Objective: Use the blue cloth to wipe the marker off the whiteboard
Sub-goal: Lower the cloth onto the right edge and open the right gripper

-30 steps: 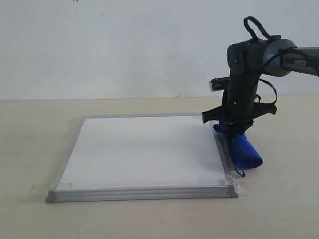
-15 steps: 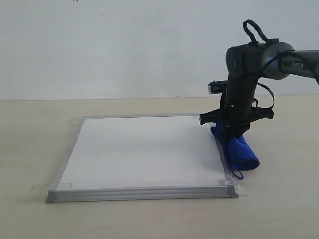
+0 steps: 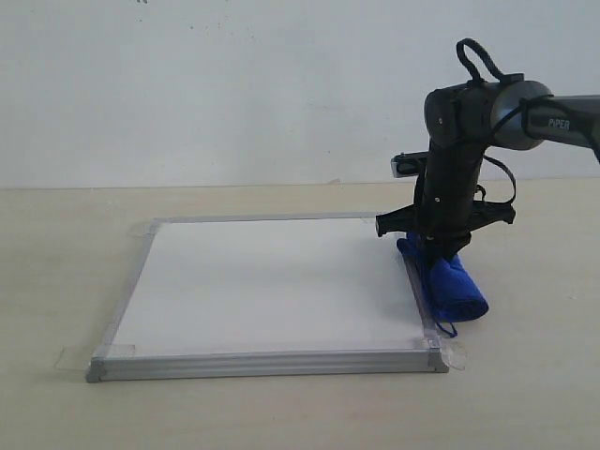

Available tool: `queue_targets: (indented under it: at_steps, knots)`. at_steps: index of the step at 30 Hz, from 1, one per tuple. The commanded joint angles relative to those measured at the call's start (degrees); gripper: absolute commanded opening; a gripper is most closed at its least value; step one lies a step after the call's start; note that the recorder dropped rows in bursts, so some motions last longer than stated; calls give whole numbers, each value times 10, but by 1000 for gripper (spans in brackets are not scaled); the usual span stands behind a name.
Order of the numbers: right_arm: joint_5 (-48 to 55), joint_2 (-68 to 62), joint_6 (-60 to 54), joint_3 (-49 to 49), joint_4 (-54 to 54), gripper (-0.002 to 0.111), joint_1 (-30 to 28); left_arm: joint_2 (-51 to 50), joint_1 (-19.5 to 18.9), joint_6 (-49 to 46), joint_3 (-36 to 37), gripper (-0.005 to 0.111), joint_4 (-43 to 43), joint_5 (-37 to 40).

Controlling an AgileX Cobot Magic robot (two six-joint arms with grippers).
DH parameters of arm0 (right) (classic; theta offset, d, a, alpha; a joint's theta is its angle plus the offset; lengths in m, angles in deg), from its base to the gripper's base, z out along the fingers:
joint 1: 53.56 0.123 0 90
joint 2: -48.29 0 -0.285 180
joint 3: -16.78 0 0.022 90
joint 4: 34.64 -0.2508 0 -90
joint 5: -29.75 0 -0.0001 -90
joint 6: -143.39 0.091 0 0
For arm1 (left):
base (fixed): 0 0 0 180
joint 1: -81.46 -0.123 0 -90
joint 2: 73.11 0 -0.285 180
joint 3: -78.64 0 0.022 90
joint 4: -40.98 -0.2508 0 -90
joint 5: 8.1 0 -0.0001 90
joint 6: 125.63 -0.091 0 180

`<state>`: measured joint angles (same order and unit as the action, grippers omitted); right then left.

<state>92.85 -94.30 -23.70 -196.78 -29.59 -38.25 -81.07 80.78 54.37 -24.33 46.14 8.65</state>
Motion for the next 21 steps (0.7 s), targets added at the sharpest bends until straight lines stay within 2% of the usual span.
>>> queue_targets:
  at_steps: [1,15,18,21]
  knots:
    - [1,1,1,1,27,-1,-1,2,1,0,2,4,0,-2]
    - [4,1,1,1,15,2,-1,2,1,0,2,4,0,-2]
    - [4,1,-9,1,4,16,0,2,1,0,2,4,0,-2]
    - [4,1,-12,1,-2,38,1,2,1,0,2,4,0,-2]
